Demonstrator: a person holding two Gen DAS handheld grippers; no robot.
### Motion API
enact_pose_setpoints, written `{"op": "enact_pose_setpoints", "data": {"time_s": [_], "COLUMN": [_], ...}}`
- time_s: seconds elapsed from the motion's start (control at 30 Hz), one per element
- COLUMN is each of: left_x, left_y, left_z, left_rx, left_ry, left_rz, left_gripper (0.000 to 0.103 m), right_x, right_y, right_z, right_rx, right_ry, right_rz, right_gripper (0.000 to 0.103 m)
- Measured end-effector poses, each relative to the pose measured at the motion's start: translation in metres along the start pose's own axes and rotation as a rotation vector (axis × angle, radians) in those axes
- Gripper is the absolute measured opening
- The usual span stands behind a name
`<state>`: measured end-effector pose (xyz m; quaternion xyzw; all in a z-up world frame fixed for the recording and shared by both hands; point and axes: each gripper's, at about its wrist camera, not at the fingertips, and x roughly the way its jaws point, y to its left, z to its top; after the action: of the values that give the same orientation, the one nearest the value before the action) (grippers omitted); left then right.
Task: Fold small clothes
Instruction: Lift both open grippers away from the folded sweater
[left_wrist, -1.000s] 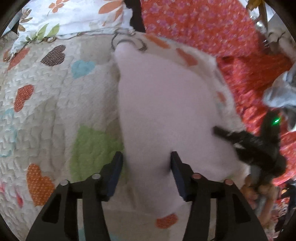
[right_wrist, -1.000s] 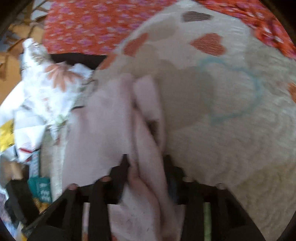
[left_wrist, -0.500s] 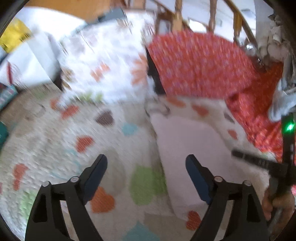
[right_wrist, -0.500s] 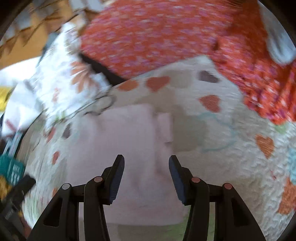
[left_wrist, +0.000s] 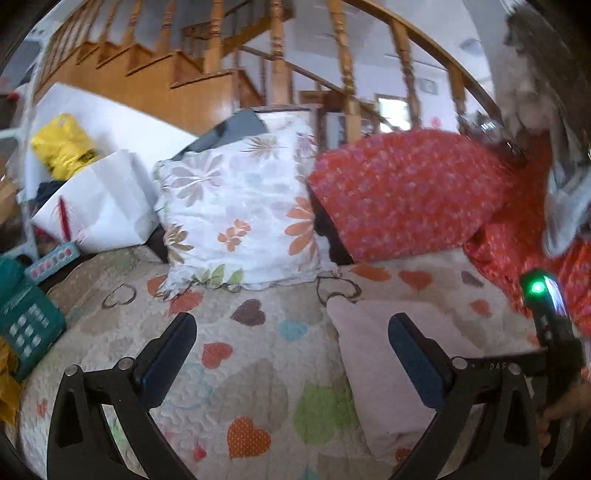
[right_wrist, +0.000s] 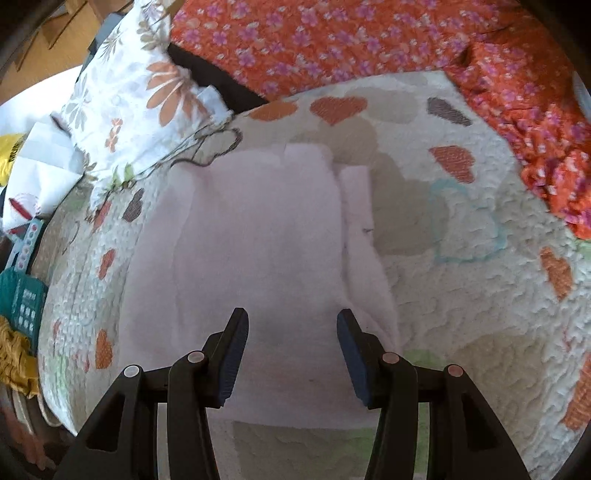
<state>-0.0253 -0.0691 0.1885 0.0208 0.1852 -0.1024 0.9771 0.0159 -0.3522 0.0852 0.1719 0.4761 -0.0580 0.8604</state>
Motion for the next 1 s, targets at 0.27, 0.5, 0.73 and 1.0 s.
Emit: {"op": "enact_pose_setpoints", "data": {"time_s": [0.27,0.5,0.73,1.0], "left_x": [-0.022,0.004,0.040,0.063], "left_y": [-0.006,-0.033,-0.028,-0.014], "left_z": [0.003,-0.012,-0.040,-0.053], "left_rx": [-0.097,-0.005,0.031,0.026], "left_ry": [0.058,0.160,0.271,0.355], "left_rz": [-0.032,-0.053,-0.036,-0.031], "left_gripper": [0.103,0.103,0.103,0.103], "right_x": [-0.058,-0.070,-0.052,-0.027], "right_y": [-0.005,0.010,0.011,0.000], "right_z": [-0.006,-0.030,-0.025,-0.010], "right_rx": [0.070,0.003,-0.061,-0.056], "right_ry": [-0.120,-0.138,-0.156,-0.112], "right_rz": [0.006,-0.003,-0.095,-0.105], "right_gripper": [0.065,0.068,0.068,0.069]}}
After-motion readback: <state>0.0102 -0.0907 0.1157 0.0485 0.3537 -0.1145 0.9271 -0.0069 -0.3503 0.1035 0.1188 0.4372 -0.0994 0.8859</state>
